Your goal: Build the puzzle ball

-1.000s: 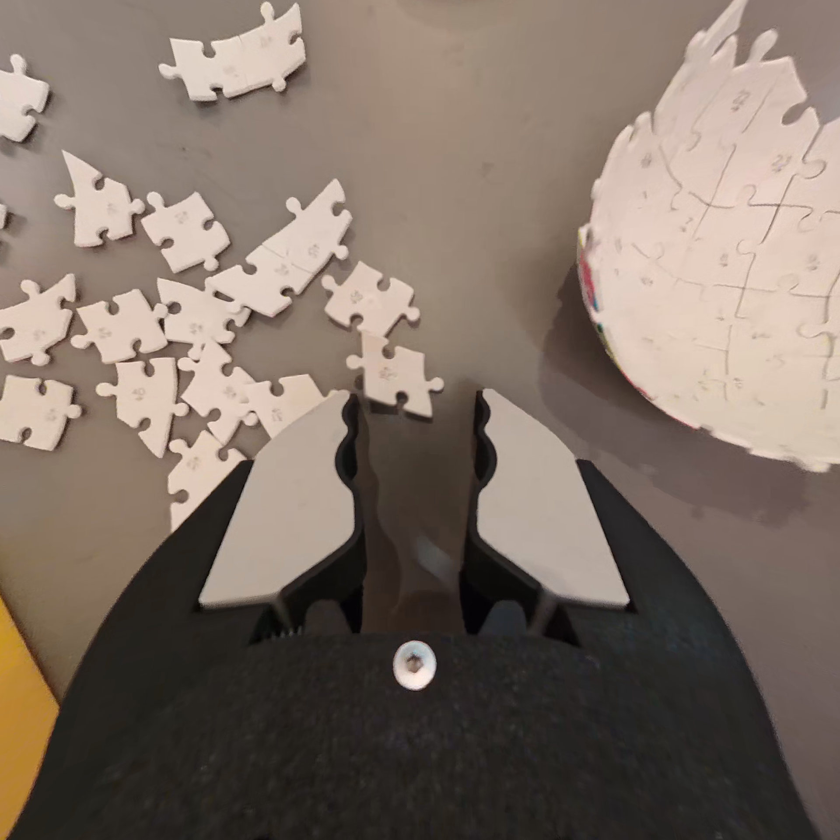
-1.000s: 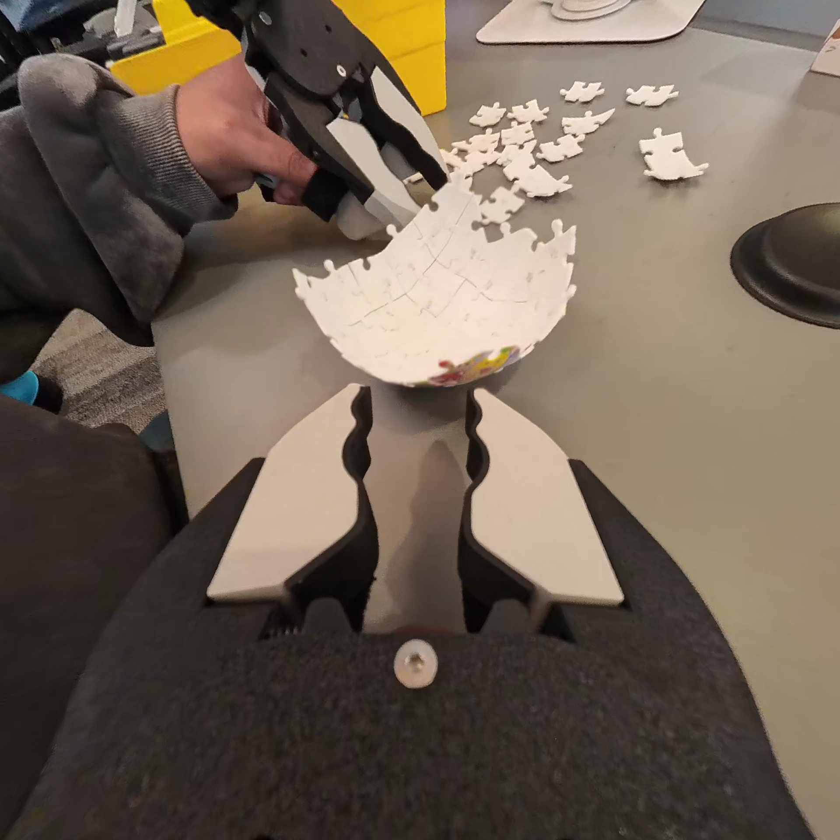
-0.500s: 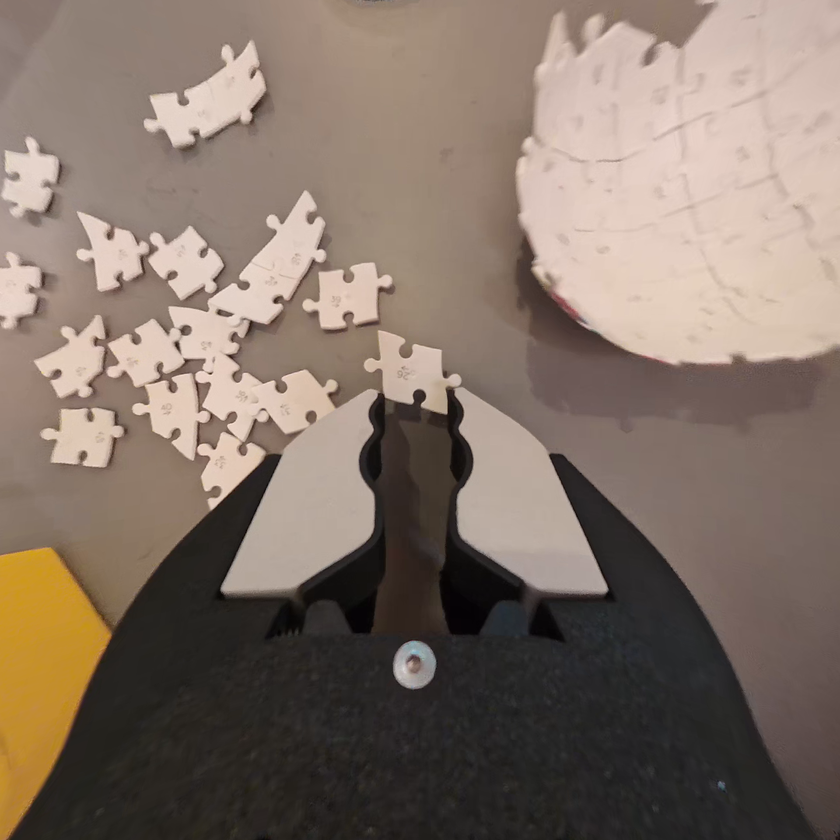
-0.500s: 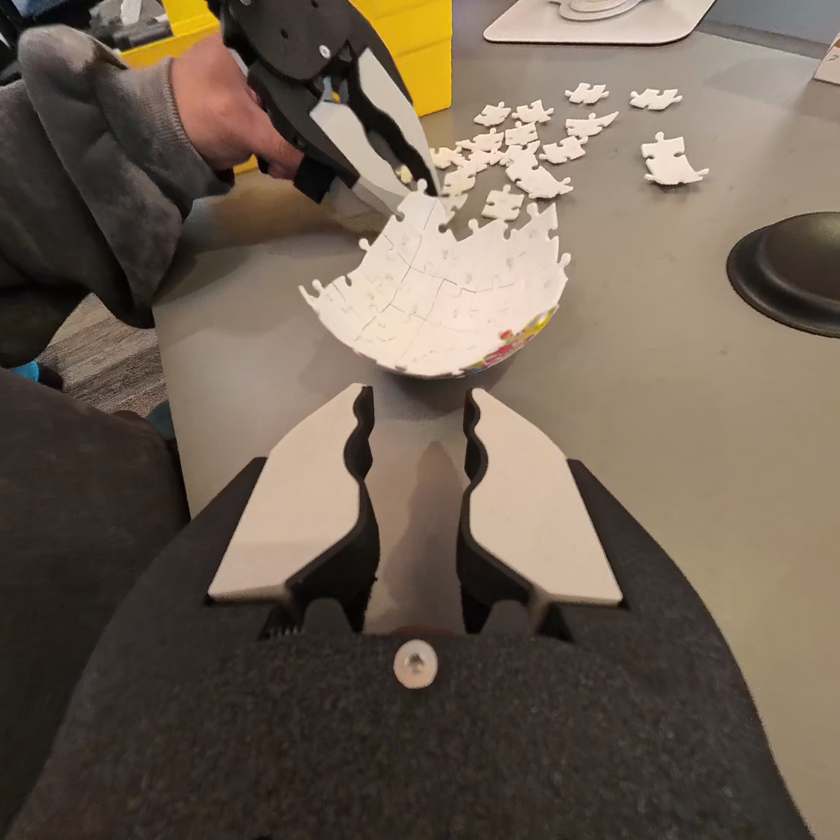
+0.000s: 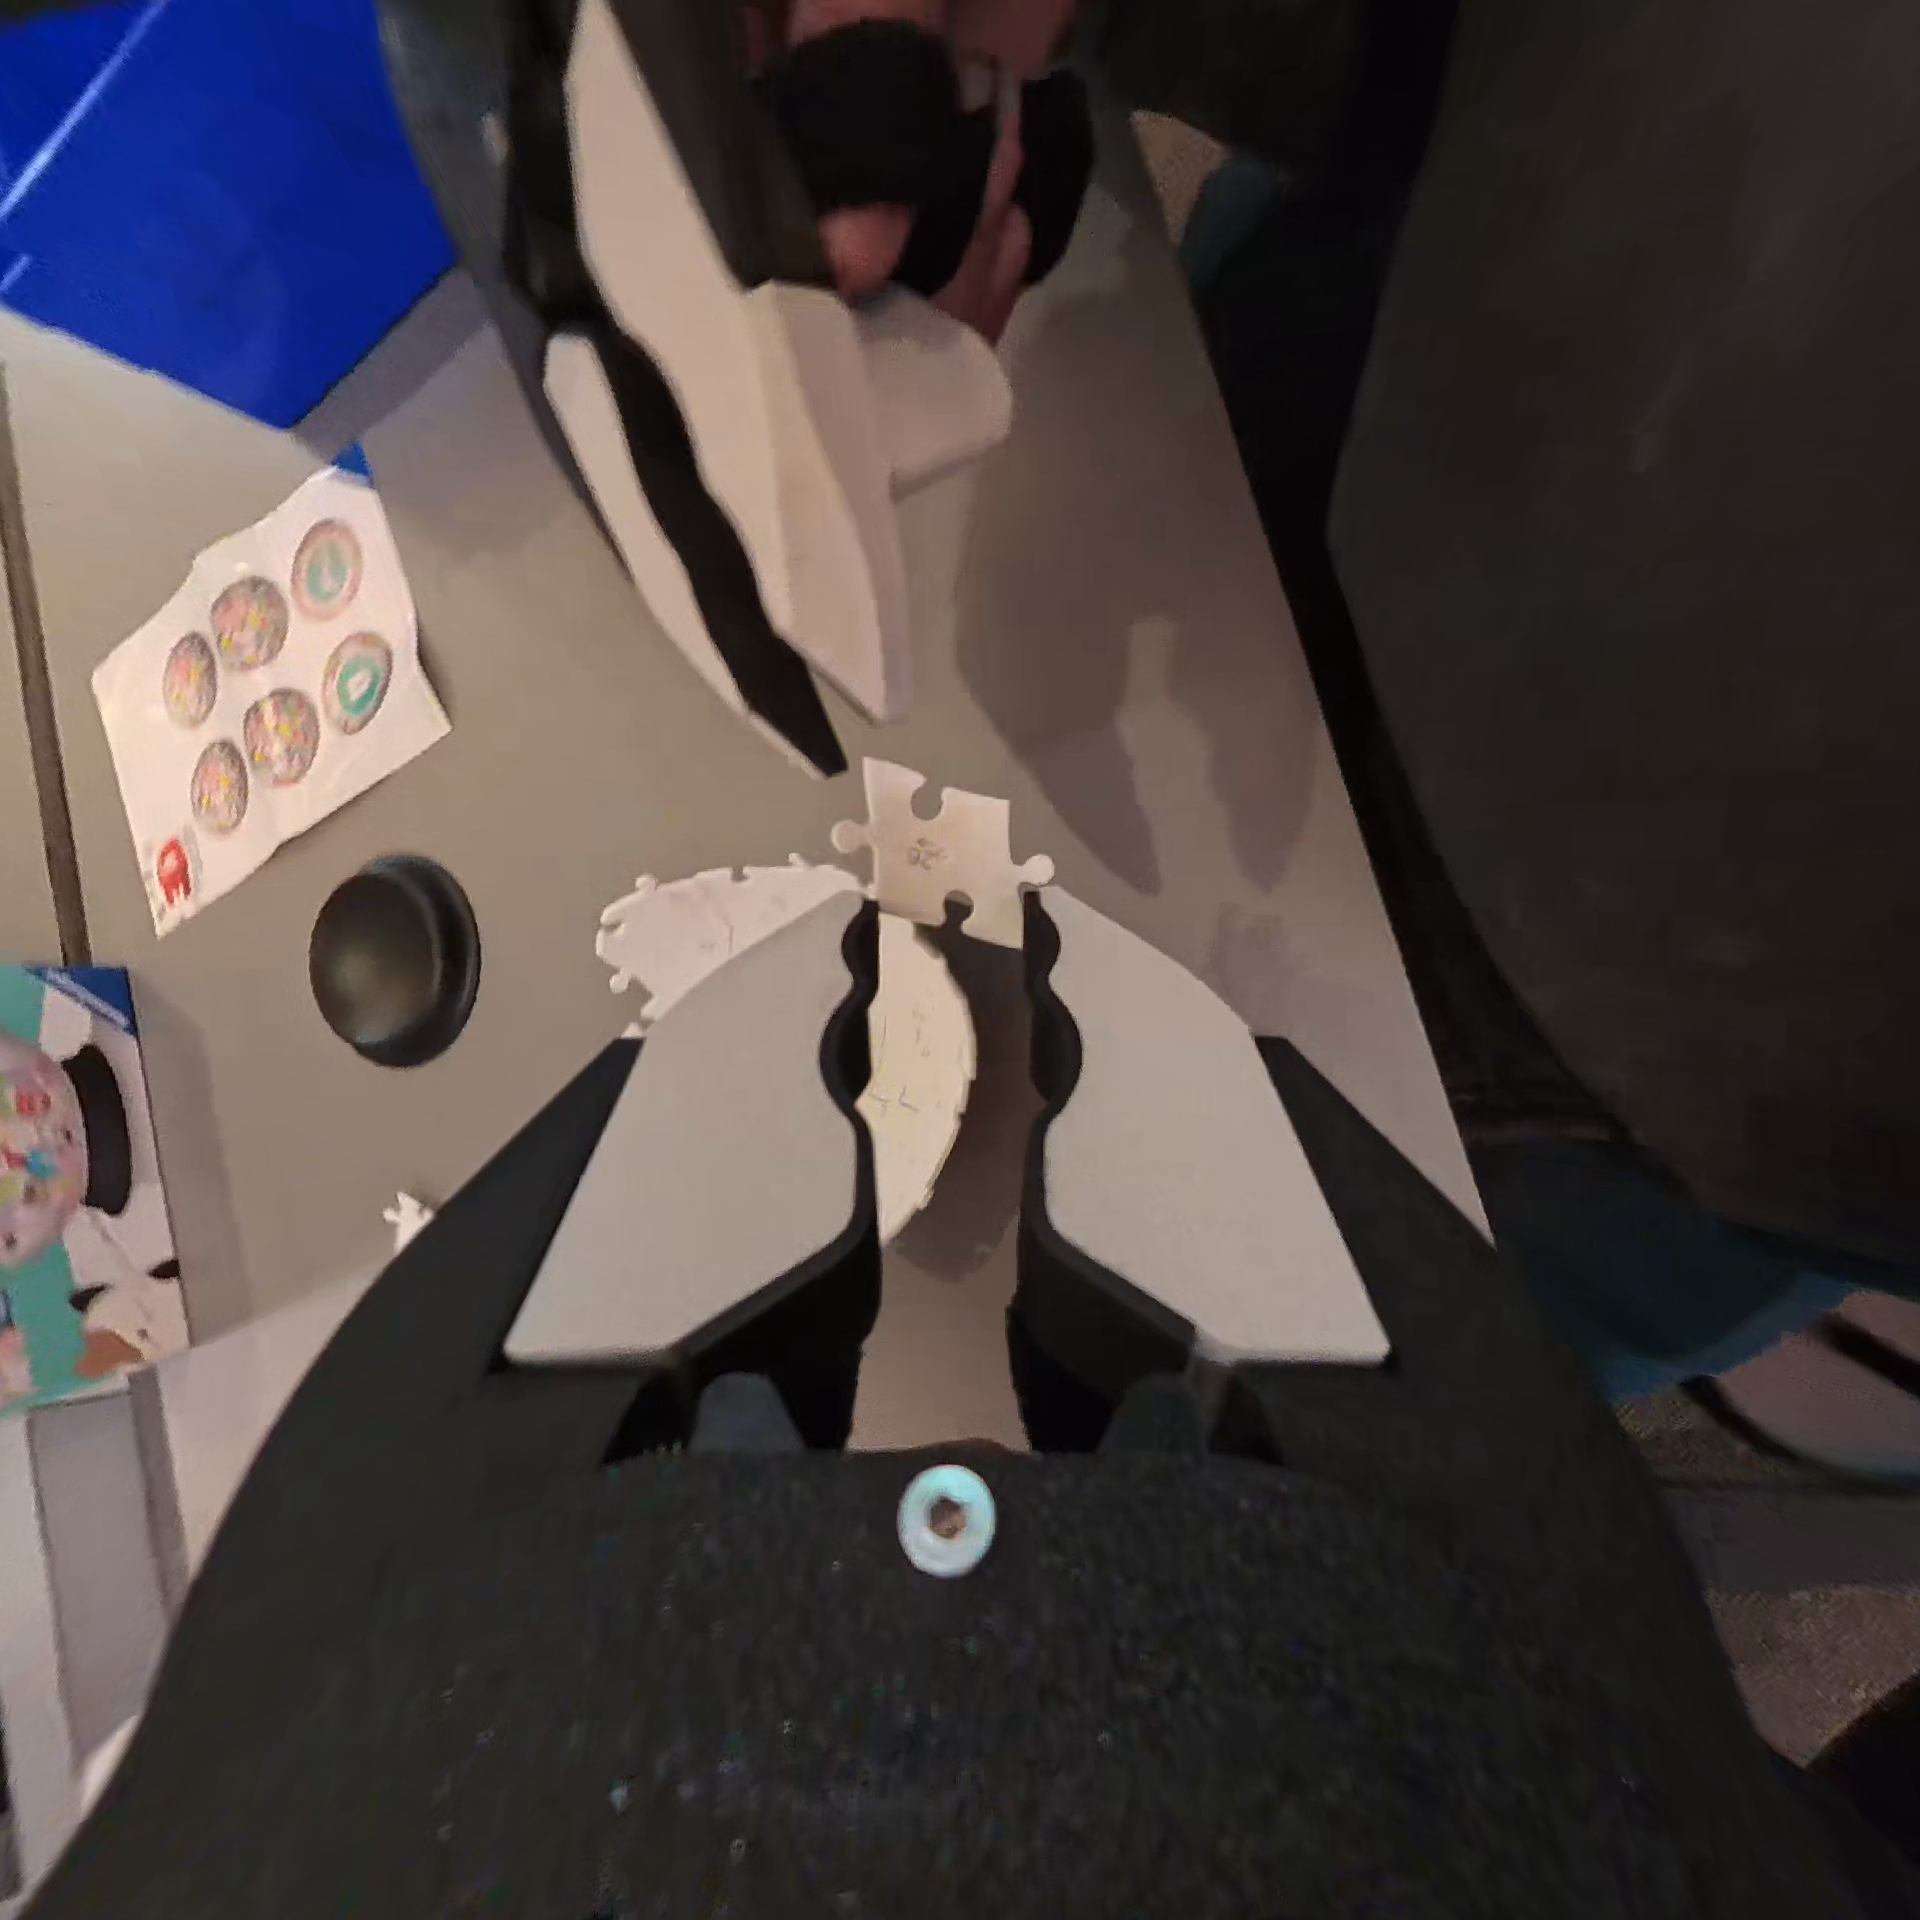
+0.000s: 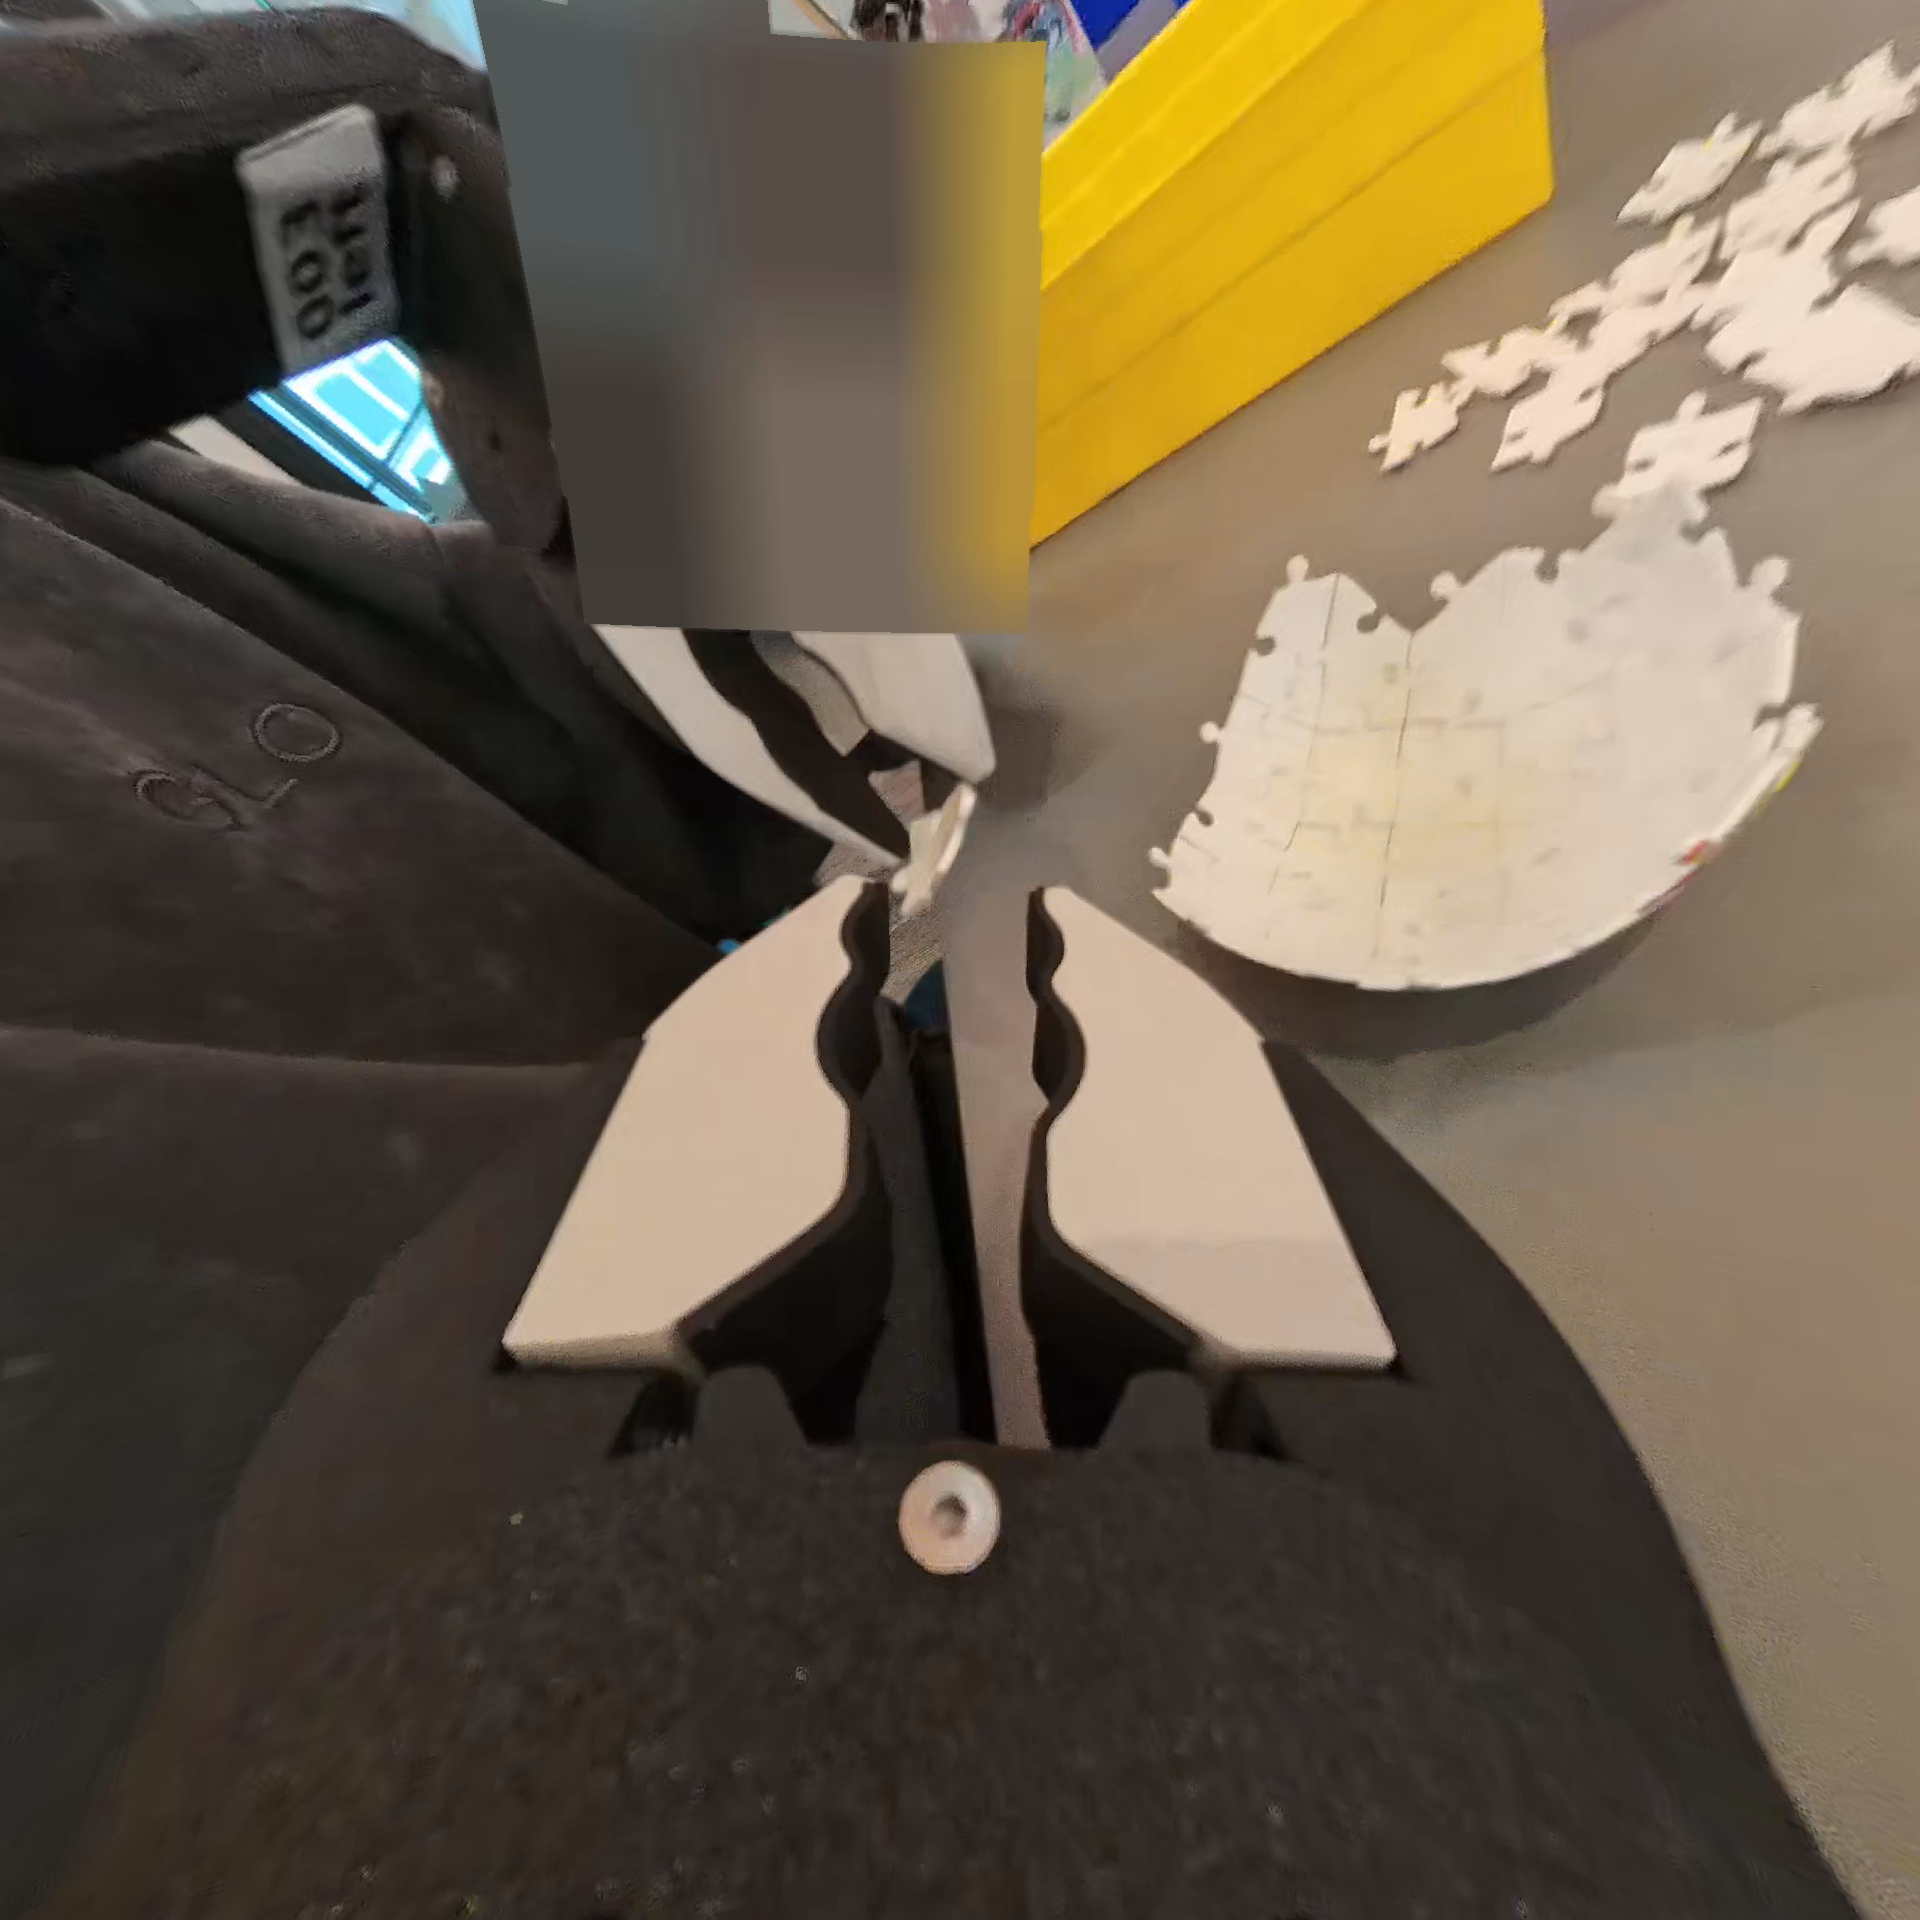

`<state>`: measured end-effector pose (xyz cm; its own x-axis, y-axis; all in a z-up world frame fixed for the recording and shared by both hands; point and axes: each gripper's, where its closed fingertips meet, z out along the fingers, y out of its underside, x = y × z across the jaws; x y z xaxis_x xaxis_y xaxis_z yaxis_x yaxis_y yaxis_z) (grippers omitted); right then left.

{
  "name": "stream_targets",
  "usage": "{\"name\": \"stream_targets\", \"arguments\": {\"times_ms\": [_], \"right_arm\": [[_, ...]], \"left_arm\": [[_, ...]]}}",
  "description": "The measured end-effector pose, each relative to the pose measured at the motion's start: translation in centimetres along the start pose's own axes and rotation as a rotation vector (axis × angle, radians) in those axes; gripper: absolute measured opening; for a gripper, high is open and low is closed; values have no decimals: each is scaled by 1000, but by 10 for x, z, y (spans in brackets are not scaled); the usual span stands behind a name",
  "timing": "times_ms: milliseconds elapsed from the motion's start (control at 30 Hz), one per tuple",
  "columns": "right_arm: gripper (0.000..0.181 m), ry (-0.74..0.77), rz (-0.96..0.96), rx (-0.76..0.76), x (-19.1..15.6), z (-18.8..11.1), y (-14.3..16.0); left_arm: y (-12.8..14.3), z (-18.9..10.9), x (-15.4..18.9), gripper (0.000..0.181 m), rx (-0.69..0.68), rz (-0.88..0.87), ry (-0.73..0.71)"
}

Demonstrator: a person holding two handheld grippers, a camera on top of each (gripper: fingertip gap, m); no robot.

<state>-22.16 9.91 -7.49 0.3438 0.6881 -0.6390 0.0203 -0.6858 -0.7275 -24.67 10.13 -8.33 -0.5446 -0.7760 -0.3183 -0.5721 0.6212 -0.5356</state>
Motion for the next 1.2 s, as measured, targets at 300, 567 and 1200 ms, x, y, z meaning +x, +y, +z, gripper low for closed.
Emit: {"name": "stream_targets", "arguments": {"times_ms": [300, 567, 1200], "right_arm": [[3, 21, 34, -84, 3, 4, 22], [2, 73, 41, 59, 24, -9, 10], [2, 289, 47, 312, 73, -18, -59]], "left_arm": [[-12, 26, 13, 25, -147, 156, 23], [9, 18, -16, 27, -42, -113, -31], [58, 25, -94, 15, 19, -472, 8]]}}
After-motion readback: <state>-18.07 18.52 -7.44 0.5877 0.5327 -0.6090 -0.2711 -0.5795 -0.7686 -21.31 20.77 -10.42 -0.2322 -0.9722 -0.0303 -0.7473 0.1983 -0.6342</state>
